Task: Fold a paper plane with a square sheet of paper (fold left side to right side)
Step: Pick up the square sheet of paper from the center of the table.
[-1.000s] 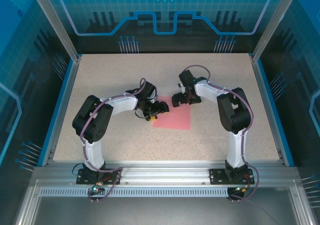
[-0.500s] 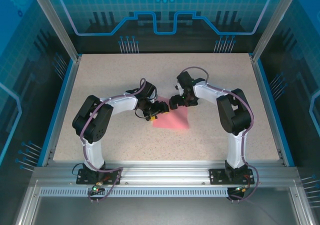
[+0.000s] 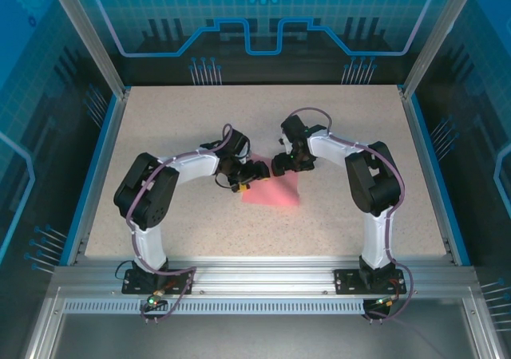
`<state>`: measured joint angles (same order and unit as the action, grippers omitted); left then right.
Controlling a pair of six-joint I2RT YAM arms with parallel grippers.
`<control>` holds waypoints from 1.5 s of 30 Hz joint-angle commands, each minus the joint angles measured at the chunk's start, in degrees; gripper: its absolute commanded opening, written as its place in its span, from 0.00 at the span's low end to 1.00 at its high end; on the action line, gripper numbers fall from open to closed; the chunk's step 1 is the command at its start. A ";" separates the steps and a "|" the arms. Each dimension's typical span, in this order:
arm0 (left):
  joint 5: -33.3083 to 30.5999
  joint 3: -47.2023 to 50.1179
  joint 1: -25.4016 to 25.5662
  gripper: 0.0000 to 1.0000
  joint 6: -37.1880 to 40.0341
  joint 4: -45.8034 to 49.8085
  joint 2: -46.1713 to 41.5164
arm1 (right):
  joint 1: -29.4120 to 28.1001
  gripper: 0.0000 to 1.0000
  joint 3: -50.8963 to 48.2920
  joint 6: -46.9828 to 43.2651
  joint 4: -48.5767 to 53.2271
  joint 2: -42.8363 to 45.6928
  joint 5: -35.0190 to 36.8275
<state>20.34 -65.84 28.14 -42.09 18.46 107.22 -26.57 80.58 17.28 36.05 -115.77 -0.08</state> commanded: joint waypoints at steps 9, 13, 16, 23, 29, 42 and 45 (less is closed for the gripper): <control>-4.87 0.41 0.34 0.80 -0.55 6.47 -5.96 | 2.06 0.82 -1.74 -0.29 0.36 0.51 -4.03; -2.42 0.34 0.43 0.74 -0.69 4.94 -5.04 | 2.13 0.83 -1.91 -0.09 0.06 0.62 -5.06; -0.09 0.38 0.43 0.68 -1.63 2.66 -3.41 | 2.13 0.83 -2.00 0.20 -0.07 0.63 -5.55; 2.51 -0.25 0.73 0.63 -2.70 0.08 0.72 | 2.02 0.83 -1.94 0.83 -0.09 0.63 -6.46; 1.93 -0.09 0.88 0.59 -3.20 0.35 2.86 | 1.53 0.83 -1.84 1.27 0.23 0.53 -7.04; 0.31 0.05 0.95 0.51 -3.05 1.50 3.35 | -0.77 0.86 -2.71 2.93 0.08 1.86 -9.22; 0.15 0.08 0.95 0.51 -3.01 1.47 3.13 | -0.68 0.86 -3.29 3.18 -0.66 2.67 -9.50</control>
<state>20.80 -65.84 28.67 -44.97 18.79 109.45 -26.11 78.85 19.07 34.41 -114.59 -5.48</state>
